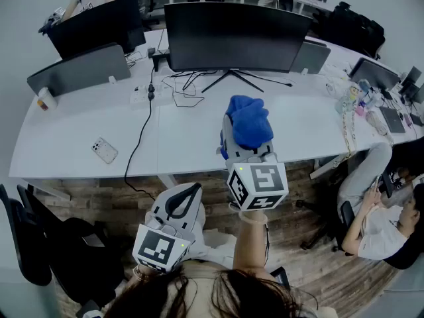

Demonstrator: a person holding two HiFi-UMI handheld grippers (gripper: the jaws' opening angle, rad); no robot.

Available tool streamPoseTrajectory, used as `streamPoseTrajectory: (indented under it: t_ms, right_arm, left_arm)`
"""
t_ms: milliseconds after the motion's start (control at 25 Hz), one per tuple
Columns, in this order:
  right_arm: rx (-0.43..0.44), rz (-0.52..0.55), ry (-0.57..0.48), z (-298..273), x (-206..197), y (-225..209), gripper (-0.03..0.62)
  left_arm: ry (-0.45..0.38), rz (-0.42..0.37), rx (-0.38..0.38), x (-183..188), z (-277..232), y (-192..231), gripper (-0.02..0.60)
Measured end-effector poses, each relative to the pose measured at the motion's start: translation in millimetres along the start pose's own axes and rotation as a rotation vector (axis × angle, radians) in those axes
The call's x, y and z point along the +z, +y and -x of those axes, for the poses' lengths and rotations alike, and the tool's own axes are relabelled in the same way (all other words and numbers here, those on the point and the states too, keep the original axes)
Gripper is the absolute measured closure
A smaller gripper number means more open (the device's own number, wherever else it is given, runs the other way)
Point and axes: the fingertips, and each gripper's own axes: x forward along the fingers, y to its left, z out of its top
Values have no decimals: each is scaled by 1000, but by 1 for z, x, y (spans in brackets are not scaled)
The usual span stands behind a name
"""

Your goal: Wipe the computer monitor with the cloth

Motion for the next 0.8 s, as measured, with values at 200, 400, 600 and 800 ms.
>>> streamPoseTrajectory:
  t_ms: [200,400,600,800]
  right_arm:
    - [3,-12,-4,-9,-3,0,499]
    - [43,-5,-1,-23,-5,8,497]
    - [60,-1,5,-44,-6,7,497]
    - [68,-14,-1,-66,-4,2,497]
  left_arm:
    - [-17,-1,10,-1,-4,10,572]
    - [-11,15,16,-1,-13,23,572]
    - [3,37,9,1,-24,40,572]
    - [-18,29,26,6,-38,61,572]
